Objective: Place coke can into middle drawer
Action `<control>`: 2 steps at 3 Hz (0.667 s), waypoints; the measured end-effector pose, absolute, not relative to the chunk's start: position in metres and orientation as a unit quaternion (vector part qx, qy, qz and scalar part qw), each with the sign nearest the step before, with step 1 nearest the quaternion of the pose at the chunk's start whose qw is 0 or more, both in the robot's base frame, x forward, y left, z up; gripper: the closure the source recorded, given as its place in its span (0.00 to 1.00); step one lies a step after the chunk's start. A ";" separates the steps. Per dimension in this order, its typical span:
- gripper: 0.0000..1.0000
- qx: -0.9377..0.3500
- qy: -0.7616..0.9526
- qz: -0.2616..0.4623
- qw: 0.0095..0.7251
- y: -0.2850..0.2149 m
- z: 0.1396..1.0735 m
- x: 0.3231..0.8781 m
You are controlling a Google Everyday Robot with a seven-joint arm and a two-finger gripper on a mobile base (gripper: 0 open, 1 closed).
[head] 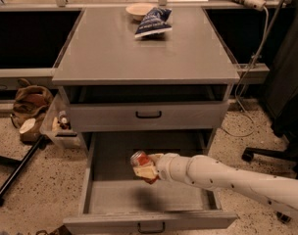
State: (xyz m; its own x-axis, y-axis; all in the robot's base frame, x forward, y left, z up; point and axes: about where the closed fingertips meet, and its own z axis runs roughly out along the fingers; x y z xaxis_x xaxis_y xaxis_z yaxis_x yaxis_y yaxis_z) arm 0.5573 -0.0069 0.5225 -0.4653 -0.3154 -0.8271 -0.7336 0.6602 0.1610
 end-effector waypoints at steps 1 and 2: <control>1.00 -0.330 0.825 0.254 0.383 0.001 0.498 0.563; 1.00 -0.338 0.837 0.236 0.360 0.002 0.476 0.572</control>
Offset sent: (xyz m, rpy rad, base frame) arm 0.0262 0.0049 -0.0755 -0.1705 0.1068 0.0185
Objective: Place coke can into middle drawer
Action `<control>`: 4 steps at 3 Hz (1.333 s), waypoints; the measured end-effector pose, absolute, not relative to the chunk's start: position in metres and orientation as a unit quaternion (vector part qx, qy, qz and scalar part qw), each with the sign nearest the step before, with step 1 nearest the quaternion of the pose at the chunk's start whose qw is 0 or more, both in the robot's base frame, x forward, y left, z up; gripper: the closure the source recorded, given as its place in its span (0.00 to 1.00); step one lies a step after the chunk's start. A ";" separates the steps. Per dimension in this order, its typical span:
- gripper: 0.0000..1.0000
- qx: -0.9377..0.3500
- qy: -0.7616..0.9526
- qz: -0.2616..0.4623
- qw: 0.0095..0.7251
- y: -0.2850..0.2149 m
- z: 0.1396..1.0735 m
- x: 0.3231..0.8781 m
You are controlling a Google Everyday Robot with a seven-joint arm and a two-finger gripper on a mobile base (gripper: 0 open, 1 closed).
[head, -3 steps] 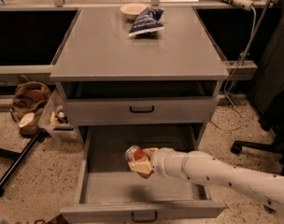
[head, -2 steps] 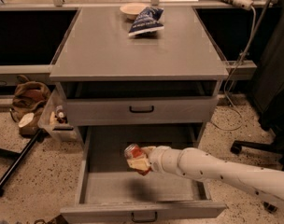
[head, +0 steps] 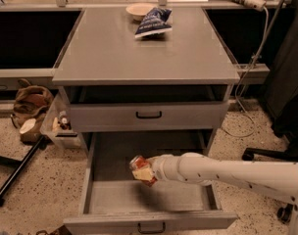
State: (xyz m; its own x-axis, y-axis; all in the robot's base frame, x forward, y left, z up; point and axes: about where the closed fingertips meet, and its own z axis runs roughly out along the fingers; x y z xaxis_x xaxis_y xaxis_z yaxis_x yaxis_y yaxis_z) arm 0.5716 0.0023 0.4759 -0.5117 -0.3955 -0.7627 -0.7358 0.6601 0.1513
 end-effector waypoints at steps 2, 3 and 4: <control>1.00 -0.337 0.848 0.236 0.335 0.003 0.438 0.584; 1.00 -0.335 0.849 0.247 0.325 0.006 0.420 0.581; 1.00 -0.336 0.851 0.254 0.314 0.008 0.403 0.578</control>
Offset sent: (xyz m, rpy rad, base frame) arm 0.0178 -0.0033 -0.0612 -0.0122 0.0839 -0.0047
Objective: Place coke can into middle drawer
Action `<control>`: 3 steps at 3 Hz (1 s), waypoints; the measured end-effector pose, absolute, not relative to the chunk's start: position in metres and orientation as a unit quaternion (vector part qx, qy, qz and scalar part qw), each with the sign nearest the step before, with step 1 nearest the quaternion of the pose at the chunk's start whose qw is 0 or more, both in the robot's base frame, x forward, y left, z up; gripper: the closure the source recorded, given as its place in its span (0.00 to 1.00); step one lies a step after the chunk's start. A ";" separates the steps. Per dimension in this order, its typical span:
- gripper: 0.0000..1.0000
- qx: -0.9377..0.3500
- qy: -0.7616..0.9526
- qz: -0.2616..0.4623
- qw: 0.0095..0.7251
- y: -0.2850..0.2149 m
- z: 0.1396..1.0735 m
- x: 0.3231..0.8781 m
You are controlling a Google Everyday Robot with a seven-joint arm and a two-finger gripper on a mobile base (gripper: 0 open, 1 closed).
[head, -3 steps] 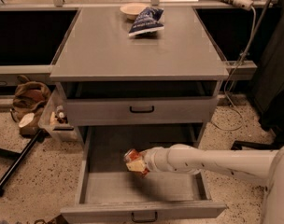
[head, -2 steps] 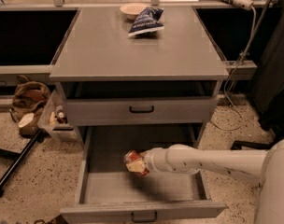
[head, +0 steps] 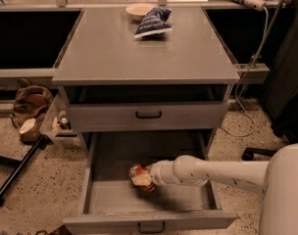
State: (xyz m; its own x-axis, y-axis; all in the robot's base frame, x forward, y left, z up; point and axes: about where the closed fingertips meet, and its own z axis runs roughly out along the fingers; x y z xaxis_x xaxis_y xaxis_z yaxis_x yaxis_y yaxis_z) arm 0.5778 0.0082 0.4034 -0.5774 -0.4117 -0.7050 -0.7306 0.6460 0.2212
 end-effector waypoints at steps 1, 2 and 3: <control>0.81 -0.335 0.851 0.254 0.314 0.008 0.403 0.578; 0.59 -0.335 0.851 0.254 0.314 0.008 0.403 0.578; 0.36 -0.335 0.851 0.254 0.314 0.008 0.403 0.578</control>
Offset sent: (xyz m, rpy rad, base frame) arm -0.0002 0.0002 -0.0007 0.0004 0.0013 0.0002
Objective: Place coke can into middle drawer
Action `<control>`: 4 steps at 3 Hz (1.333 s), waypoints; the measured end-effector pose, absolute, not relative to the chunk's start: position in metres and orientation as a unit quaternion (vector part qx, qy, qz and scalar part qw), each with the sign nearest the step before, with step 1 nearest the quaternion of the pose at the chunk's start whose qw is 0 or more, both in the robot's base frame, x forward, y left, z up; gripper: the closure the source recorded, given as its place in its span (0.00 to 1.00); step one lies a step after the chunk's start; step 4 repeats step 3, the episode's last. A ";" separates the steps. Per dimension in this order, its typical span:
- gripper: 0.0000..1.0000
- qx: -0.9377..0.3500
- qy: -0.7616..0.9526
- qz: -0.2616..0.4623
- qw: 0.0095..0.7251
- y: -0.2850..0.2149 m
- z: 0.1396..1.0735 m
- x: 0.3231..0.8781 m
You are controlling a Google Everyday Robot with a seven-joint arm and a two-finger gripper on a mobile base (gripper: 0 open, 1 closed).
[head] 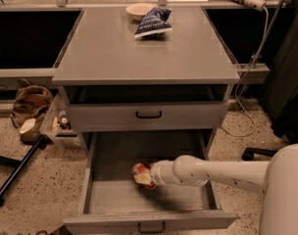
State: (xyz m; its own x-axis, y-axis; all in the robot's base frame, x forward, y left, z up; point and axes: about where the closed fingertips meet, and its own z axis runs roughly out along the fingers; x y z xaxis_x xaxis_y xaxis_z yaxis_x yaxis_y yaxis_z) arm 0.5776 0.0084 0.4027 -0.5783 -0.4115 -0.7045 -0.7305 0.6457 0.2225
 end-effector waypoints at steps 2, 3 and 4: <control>0.00 -0.335 0.851 0.254 0.314 0.008 0.403 0.578; 0.00 -0.335 0.851 0.254 0.314 0.008 0.403 0.578; 0.00 -0.335 0.851 0.254 0.314 0.008 0.403 0.578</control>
Offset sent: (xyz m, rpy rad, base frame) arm 0.0000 0.0000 0.0000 0.0000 0.0000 0.0000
